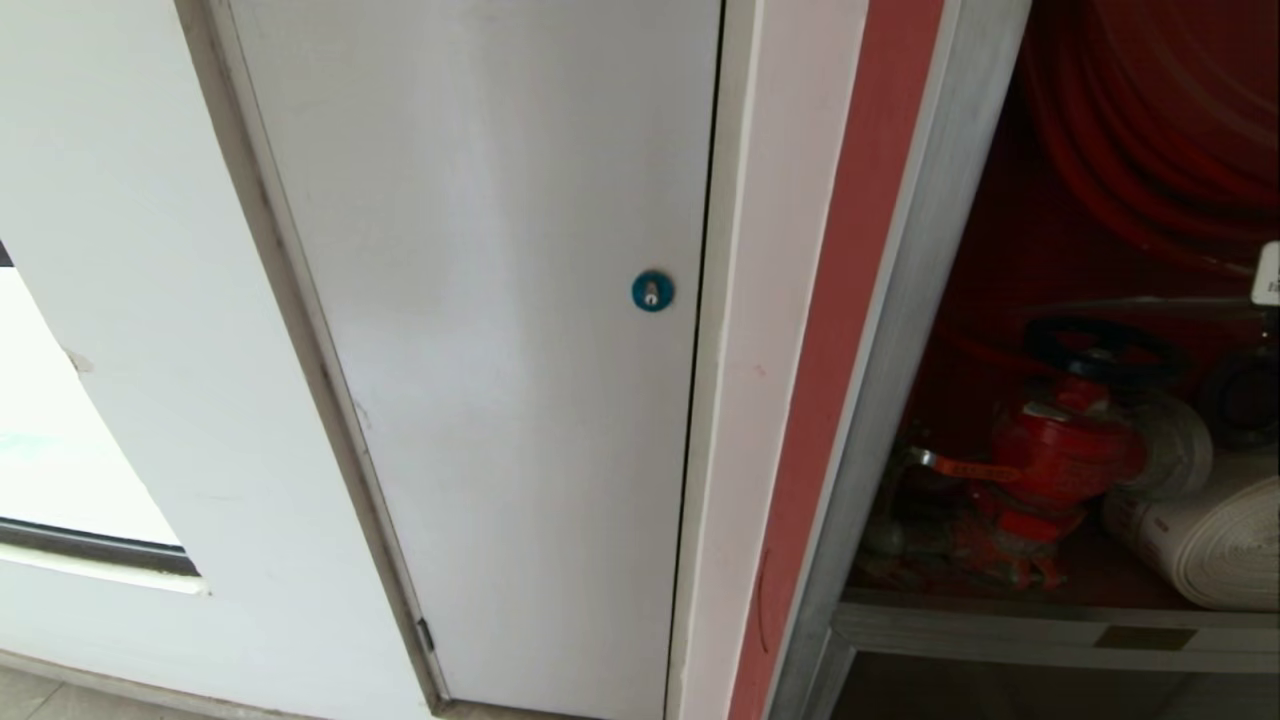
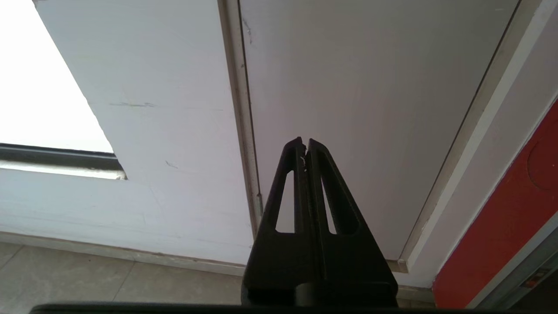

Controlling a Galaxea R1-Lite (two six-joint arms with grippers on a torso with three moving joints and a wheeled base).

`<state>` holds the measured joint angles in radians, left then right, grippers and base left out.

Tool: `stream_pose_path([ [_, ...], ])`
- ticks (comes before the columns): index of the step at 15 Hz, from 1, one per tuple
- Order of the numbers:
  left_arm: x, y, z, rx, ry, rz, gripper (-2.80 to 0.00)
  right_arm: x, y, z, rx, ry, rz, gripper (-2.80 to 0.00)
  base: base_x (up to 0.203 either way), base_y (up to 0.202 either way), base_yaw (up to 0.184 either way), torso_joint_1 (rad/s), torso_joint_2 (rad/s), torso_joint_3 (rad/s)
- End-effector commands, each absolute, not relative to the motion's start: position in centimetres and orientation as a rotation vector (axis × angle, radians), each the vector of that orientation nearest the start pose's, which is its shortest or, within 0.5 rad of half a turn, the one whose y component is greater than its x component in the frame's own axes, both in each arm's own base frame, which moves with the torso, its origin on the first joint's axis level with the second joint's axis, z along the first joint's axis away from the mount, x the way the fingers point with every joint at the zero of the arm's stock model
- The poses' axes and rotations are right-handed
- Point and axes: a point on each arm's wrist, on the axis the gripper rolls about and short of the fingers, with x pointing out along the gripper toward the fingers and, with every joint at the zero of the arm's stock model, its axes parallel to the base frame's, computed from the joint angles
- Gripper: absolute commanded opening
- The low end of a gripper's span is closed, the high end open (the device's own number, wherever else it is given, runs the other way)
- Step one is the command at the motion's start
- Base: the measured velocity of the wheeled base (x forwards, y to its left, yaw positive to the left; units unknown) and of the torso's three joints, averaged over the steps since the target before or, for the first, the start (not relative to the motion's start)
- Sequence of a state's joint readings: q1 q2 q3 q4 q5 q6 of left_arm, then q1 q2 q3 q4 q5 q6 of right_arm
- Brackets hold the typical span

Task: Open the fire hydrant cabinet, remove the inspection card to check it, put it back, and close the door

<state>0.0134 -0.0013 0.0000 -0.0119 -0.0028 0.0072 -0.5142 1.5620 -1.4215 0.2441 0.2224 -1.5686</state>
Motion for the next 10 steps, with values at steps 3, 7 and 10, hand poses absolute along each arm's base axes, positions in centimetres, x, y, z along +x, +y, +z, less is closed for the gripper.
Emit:
stream_pose_path([
  [3, -2.2, 0.0, 7.5, 0.008, -0.006, 0.011, -2.8, 25.6, -11.9, 31.0, -1.374, 0.508, 0.058, -2.8, 0.0, 0.0, 0.0, 0.0, 0.0, 0.0],
  [7, -2.2, 0.0, 7.5, 0.008, -0.008, 0.011, -2.8, 27.3, -12.2, 30.5, -1.397, 0.511, 0.008, -2.8, 0.0, 0.0, 0.0, 0.0, 0.0, 0.0],
  [10, -2.2, 0.0, 7.5, 0.008, -0.008, 0.012, -2.8, 27.7, -12.2, 30.4, -1.405, 0.506, -0.009, -2.8, 0.0, 0.0, 0.0, 0.0, 0.0, 0.0],
])
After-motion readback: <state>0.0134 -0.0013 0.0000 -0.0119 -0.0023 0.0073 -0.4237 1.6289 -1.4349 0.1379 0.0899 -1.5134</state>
